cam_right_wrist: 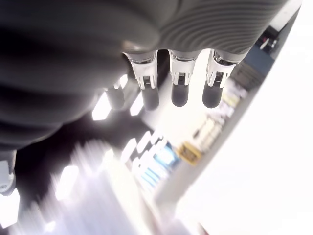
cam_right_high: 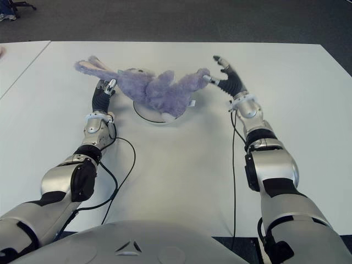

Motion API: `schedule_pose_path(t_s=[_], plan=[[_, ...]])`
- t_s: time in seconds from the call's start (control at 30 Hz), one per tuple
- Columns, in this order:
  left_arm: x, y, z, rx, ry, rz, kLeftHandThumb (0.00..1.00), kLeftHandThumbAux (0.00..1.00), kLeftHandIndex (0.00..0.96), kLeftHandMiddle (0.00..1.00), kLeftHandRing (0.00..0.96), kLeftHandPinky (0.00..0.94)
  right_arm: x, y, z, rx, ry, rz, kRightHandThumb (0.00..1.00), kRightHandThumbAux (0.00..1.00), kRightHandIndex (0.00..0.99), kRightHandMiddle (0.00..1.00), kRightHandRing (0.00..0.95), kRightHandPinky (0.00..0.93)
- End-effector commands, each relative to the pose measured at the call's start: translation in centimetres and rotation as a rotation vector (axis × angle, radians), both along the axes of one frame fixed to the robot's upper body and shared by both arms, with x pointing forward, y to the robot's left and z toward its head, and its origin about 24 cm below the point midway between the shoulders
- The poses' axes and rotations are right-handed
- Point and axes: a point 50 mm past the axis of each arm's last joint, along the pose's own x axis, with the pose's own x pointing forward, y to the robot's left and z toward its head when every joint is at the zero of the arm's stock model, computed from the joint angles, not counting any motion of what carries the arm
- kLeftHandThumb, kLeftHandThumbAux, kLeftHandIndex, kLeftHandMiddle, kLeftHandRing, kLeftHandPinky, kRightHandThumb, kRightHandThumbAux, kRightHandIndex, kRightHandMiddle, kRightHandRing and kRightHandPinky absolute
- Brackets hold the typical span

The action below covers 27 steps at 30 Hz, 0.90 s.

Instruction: Put the doll into the plate.

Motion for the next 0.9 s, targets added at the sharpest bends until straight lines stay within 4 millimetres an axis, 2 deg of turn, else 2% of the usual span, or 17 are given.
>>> schedule_pose_path(t_s=[0.03, 0.3, 0.63, 0.9], plan=[[-7.3, -1.9, -9.0, -0.06, 0.447, -0.008, 0.0, 0.471, 0.093, 0.122, 0.104, 0.074, 0.5, -0.4, 1.0, 0.108, -0.015, -0.021, 0.115, 0.381, 0.0, 0.0, 0.0, 0.0], [-7.2, -2.0, -8.9, -0.062, 0.447, -0.012, 0.0, 0.479, 0.092, 0.125, 0.105, 0.075, 0.5, -0.5, 1.6, 0.122, -0.053, -0.028, 0.119, 0.36, 0.0, 0.0, 0.0, 0.007], [-6.9, -2.3, -8.6, -0.089, 0.421, -0.01, 0.0, 0.48, 0.092, 0.117, 0.103, 0.087, 0.5, -1.6, 2.8, 0.136, -0.09, -0.052, 0.144, 0.364, 0.0, 0.0, 0.0, 0.03], [-7.0, -2.4, -8.7, -0.085, 0.429, -0.008, 0.0, 0.479, 0.088, 0.118, 0.101, 0.087, 0.7, -2.5, 4.0, 0.264, -0.104, -0.053, 0.159, 0.418, 0.0, 0.0, 0.0, 0.025]])
